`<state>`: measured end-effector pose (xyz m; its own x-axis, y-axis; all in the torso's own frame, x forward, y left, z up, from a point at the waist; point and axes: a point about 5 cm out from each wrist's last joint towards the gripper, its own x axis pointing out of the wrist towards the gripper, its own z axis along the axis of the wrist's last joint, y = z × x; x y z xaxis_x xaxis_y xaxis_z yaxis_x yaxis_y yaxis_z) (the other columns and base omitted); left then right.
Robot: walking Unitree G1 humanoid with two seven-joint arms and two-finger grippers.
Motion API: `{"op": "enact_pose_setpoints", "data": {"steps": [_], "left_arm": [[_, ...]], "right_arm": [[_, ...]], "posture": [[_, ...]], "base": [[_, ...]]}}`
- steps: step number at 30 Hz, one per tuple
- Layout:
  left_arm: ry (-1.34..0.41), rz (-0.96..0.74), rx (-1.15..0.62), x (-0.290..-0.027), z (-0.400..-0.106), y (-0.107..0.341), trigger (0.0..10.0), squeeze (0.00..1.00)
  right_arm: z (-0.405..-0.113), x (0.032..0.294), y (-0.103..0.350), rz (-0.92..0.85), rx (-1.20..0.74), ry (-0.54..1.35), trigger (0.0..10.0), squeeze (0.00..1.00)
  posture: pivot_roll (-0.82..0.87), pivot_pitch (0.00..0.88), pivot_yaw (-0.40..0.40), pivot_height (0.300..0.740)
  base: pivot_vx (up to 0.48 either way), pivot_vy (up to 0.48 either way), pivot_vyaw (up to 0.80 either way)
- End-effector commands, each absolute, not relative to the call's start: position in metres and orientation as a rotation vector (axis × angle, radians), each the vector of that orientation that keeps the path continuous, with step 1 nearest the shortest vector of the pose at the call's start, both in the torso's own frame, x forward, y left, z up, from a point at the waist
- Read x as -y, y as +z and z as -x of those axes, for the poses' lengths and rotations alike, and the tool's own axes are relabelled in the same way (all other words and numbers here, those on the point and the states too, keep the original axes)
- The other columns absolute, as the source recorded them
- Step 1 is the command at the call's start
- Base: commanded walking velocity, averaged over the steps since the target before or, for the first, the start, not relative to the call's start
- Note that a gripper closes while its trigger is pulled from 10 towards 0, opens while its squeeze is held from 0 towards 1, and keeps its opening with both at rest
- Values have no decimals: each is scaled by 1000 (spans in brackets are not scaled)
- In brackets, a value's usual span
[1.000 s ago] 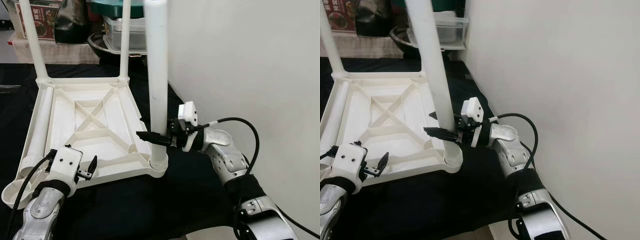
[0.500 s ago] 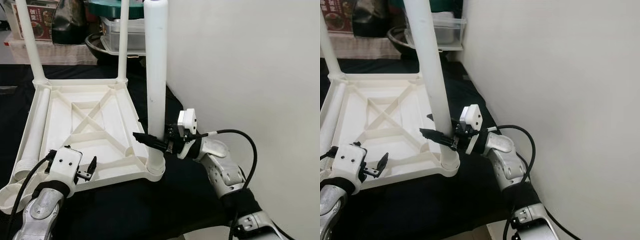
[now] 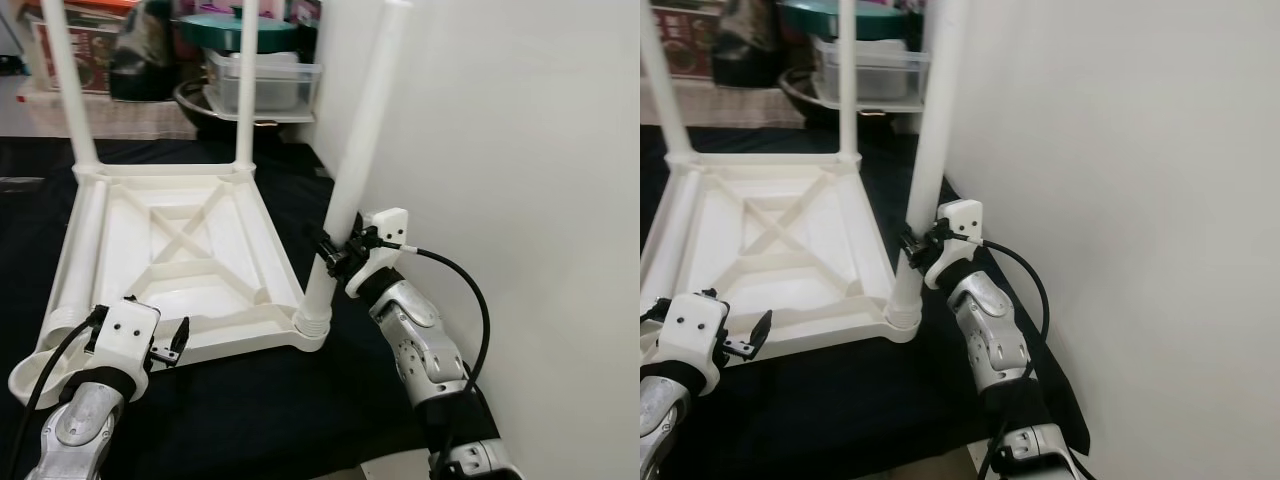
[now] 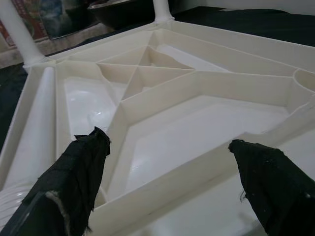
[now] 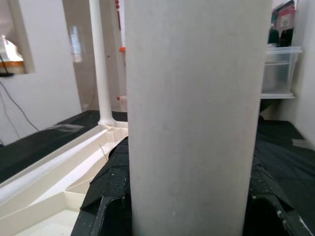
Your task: Building children table
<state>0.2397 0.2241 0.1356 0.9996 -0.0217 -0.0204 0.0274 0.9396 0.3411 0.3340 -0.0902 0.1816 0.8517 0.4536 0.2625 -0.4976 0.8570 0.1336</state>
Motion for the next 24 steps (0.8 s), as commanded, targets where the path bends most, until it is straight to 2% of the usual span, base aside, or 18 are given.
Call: {"op": "enact_pose_setpoints", "data": {"steps": [1, 6, 10, 11, 12, 14, 17, 18, 19, 21, 24], "left_arm": [[-40, -358, -11, -222, -241, 136, 10000, 0], [-54, -361, -6, -221, -246, 137, 10000, 0], [-57, -359, -4, -220, -247, 137, 10000, 0], [-58, -359, -4, -220, -246, 137, 10000, 0], [-57, -358, -5, -220, -246, 137, 10000, 0], [-57, -358, -5, -220, -246, 137, 10000, 0], [-57, -360, -5, -222, -246, 137, 10000, 0], [-57, -360, -5, -222, -246, 137, 10000, 0], [-58, -360, -3, -222, -247, 138, 10000, 0], [-57, -361, 3, -221, -249, 139, 10000, 0], [-52, -361, 6, -221, -249, 139, 10000, 0]], "right_arm": [[-332, 110, 170, -167, 180, 382, 0, 0], [-322, 122, 178, -114, 247, 272, 0, 0], [-322, 121, 176, -138, 254, 281, 0, 0], [-322, 117, 176, -172, 260, 320, 0, 0], [-320, 108, 176, -204, 269, 449, 0, 0], [-320, 108, 176, -204, 269, 449, 0, 0], [-307, 88, 180, -148, 243, 913, 0, 0], [-307, 88, 180, -148, 243, 913, 0, 0], [-309, 87, 183, -97, 231, 1008, 0, 0], [-318, 88, 190, -40, 215, 1082, 0, 0], [-323, 88, 195, -4, 224, 1103, 0, 0]], "posture": [[187, 0, -140, 740], [176, 0, -130, 740], [176, 0, -130, 740], [176, 0, -130, 740], [179, 0, -133, 740], [179, 0, -133, 740], [179, 0, -130, 740], [179, 0, -130, 740], [181, 0, -135, 740], [191, 0, -146, 740], [199, 0, -155, 740]], "base": [[0, 0, 0], [0, 0, 0], [0, 0, 0], [0, 0, 0], [0, 0, 0], [0, 0, 0], [0, 0, 0], [0, 0, 0], [0, 0, 0], [0, 0, 0], [0, 0, 0]]}}
